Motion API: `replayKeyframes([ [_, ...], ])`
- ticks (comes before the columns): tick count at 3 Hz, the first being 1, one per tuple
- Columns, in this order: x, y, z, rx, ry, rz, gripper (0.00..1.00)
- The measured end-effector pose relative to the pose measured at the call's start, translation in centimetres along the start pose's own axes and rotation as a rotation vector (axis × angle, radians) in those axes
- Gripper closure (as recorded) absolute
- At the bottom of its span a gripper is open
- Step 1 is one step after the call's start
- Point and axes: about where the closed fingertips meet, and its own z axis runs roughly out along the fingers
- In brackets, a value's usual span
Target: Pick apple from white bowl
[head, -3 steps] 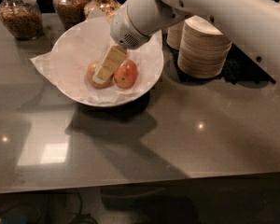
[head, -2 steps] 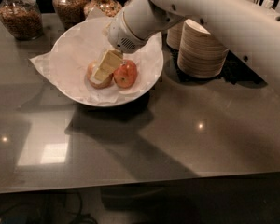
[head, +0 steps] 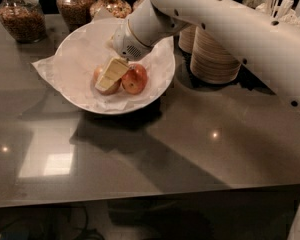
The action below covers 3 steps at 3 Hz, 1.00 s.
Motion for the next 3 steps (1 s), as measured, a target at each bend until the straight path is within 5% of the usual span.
replayKeyframes([
  [3,1.4,-0.2,2.3,-0.054,-0.018,-0.072,0.22],
])
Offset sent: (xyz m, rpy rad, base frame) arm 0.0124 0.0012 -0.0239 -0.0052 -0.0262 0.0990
